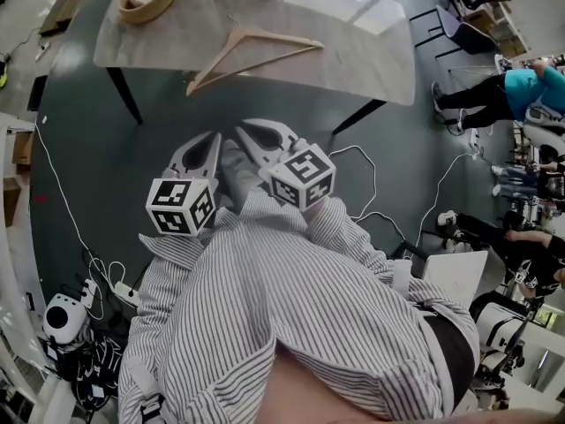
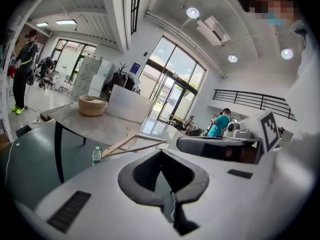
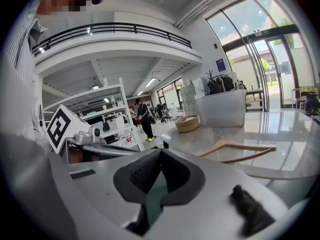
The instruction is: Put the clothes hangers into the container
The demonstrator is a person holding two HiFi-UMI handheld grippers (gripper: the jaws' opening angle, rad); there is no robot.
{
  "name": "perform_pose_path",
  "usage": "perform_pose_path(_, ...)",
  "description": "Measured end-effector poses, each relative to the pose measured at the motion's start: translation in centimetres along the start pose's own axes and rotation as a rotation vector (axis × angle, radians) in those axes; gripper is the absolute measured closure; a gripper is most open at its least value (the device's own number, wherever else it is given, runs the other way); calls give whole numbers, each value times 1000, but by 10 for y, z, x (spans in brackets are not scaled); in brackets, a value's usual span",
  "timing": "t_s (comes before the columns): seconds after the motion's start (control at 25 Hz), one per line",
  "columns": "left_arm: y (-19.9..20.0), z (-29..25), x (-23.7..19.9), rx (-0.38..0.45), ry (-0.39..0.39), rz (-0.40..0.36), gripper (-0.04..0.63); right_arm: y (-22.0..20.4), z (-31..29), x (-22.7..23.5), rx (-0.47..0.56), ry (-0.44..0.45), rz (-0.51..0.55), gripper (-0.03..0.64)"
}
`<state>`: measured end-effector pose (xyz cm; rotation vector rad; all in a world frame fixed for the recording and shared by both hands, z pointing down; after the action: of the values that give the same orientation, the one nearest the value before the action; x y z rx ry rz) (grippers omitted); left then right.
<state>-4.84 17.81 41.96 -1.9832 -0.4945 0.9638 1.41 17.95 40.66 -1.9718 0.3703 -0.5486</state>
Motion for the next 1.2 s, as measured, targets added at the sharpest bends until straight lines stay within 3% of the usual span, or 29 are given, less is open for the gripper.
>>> perform_pose_path(0.52,56,-76,-57,-25,58,20,586,48,-80,76,-47,58,27,601)
perform_pose_path(0.84,102,-133,-89,19,117,23,586,83,-125,136,-47,116,56,601)
perform_pose_path(1.2,114,-154,-101,51,151,49,586,94,-143,153,-57,173,77,601)
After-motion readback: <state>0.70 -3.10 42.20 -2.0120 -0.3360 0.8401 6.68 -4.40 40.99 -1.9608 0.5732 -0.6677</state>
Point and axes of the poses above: the fingertips, and each gripper's own axes: z backward along the fingers, x to its right, y out of its top, the point moved 2 cm from there along z, backward along the fingers, and after that the axes turned 3 degrees about -y, right-handed, at the moved point
